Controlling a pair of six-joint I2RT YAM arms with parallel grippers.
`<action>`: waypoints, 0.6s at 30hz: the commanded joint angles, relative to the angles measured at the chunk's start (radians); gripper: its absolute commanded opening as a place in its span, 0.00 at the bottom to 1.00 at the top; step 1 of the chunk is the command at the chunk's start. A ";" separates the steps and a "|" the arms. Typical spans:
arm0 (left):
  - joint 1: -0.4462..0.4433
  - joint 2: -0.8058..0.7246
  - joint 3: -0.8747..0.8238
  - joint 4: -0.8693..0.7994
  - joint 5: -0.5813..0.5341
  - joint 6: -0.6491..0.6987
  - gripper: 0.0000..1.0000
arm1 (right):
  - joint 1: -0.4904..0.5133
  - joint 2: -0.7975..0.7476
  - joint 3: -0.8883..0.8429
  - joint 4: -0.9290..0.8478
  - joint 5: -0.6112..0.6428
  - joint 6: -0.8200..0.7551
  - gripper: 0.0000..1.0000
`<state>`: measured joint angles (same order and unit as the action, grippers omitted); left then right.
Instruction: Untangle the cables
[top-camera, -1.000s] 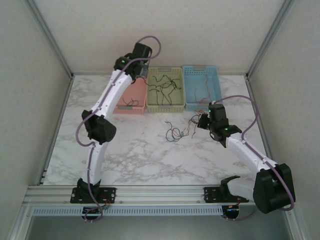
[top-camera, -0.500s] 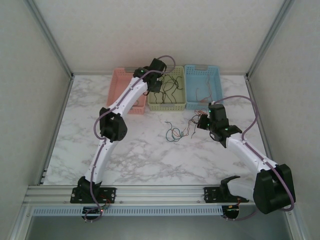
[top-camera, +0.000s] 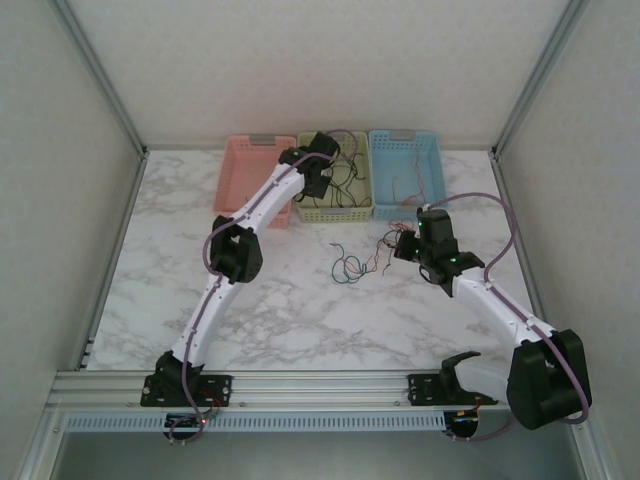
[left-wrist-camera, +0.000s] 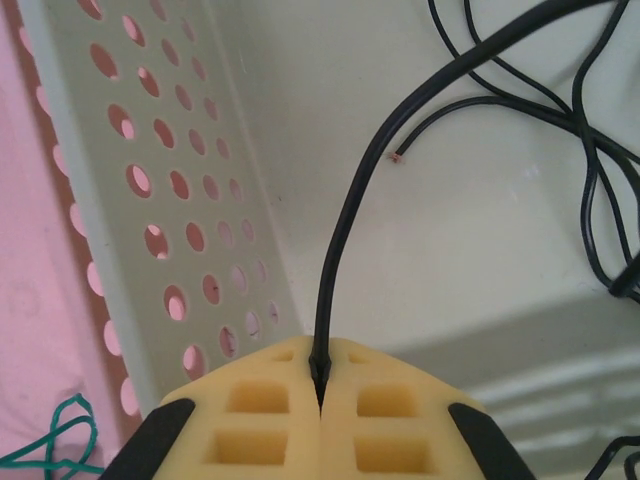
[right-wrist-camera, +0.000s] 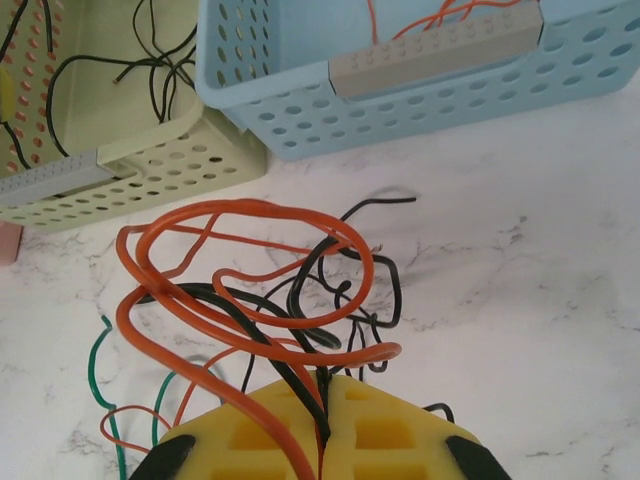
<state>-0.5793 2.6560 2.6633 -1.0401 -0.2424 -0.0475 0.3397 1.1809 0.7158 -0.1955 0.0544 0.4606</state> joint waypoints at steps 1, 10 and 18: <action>-0.008 0.026 0.017 -0.054 0.021 0.009 0.00 | -0.007 -0.021 -0.012 0.004 -0.010 0.003 0.00; -0.009 -0.119 0.015 -0.097 0.058 -0.009 0.21 | -0.005 -0.029 0.003 -0.006 -0.013 -0.001 0.00; -0.008 -0.283 -0.038 -0.118 0.087 -0.039 0.73 | -0.006 -0.030 0.006 -0.005 -0.026 0.003 0.00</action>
<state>-0.5816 2.4897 2.6530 -1.1217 -0.1902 -0.0723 0.3397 1.1709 0.7139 -0.1959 0.0471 0.4606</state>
